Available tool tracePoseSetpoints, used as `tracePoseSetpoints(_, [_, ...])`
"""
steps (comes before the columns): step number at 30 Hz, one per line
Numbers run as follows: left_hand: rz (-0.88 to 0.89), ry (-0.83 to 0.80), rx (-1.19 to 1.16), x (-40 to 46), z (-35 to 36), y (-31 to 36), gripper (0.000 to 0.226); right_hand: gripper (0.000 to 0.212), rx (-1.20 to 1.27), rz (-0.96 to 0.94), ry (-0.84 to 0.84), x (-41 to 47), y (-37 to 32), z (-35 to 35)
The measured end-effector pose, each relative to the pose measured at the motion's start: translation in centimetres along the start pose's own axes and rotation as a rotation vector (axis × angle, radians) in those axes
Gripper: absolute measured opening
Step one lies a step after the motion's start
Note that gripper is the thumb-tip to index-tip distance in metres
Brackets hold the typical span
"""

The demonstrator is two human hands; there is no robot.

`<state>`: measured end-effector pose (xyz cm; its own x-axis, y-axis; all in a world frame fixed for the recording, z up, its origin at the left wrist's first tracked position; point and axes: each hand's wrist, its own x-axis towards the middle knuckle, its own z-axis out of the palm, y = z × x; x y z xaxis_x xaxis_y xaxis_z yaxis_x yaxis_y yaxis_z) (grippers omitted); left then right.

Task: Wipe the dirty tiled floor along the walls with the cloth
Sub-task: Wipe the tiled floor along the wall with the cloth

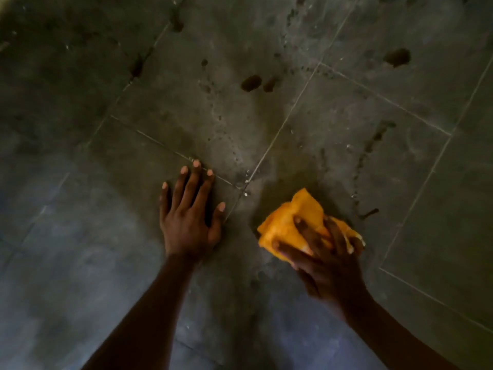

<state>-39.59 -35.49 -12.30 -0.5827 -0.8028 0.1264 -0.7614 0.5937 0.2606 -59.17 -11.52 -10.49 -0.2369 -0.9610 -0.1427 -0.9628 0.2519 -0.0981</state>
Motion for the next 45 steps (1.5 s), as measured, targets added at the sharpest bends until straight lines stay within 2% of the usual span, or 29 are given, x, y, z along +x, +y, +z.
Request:
tracePoseSetpoints(2, [-0.018,-0.025,-0.014,-0.1,0.0,0.1,0.063,0.07,-0.032,-0.023,-0.017,-3.6,1.7,-0.1])
tracePoseSetpoints(4, [-0.028,-0.045,-0.014,-0.2,-0.2,0.0,0.064,0.061,-0.004,0.106,-0.054,-3.5,3.4,-0.6])
tracePoseSetpoints(7, [-0.019,-0.049,-0.015,-0.3,-0.3,-0.2,0.064,0.054,0.1,0.316,0.001,2.4,3.5,-0.6])
tracePoseSetpoints(11, [-0.013,-0.013,-0.036,-0.5,0.0,-0.2,0.064,0.054,0.101,0.247,0.011,6.8,1.2,-0.1])
tracePoseSetpoints(14, [-0.017,0.003,-0.041,-0.6,-0.2,-0.1,0.064,0.059,0.046,0.043,0.054,1.0,1.2,0.2])
tracePoseSetpoints(16, [-0.015,0.004,-0.049,-0.4,-0.3,0.1,0.065,0.058,-0.006,-0.028,0.05,-3.0,3.3,0.2])
tracePoseSetpoints(17, [-0.017,0.008,-0.053,-0.3,-0.3,0.0,0.065,0.057,-0.012,-0.001,0.028,-3.8,4.9,0.1])
tracePoseSetpoints(20, [-0.02,0.022,-0.061,-0.5,-0.1,0.2,0.066,0.051,0.055,0.246,0.018,-2.3,9.5,0.2])
tracePoseSetpoints(24, [-0.019,0.017,-0.067,-0.6,0.2,0.2,0.066,0.052,0.076,0.373,0.116,4.8,7.4,0.5])
tracePoseSetpoints(26, [-0.023,0.009,-0.062,-0.7,0.2,0.1,0.066,0.053,0.077,0.314,0.121,5.6,4.2,0.7])
tracePoseSetpoints(28, [-0.015,-0.002,-0.062,-0.9,0.1,0.1,0.067,0.053,0.029,0.145,0.135,2.5,2.3,1.3])
tracePoseSetpoints(31, [-0.002,-0.017,-0.074,-0.8,0.0,0.1,0.069,0.054,0.015,-0.044,0.132,-4.2,3.4,1.5])
tracePoseSetpoints(33, [-0.004,-0.006,-0.072,-0.8,0.1,-0.1,0.069,0.054,0.014,0.037,0.096,-5.0,6.1,1.3])
tracePoseSetpoints(35, [-0.006,0.004,-0.073,-0.5,0.1,-0.1,0.069,0.054,0.056,0.227,0.102,-2.2,7.7,1.5])
tracePoseSetpoints(38, [-0.008,0.009,-0.064,-0.7,0.4,-0.1,0.068,0.056,0.193,0.35,0.087,3.9,5.6,2.3])
tracePoseSetpoints(39, [-0.008,0.006,-0.063,-0.7,0.4,0.0,0.068,0.056,0.203,0.318,0.09,5.1,4.0,2.2])
tracePoseSetpoints(41, [-0.018,-0.002,-0.062,-1.1,0.2,0.2,0.068,0.057,0.121,0.134,0.124,4.4,0.4,1.8])
tracePoseSetpoints(43, [-0.045,-0.024,-0.062,-1.5,0.0,0.7,0.069,0.059,0.053,-0.069,0.13,0.2,-1.4,1.2])
tracePoseSetpoints(45, [-0.088,-0.04,-0.112,-1.9,-0.3,1.2,0.074,0.064,0.054,-0.16,0.11,-4.6,-0.2,1.5])
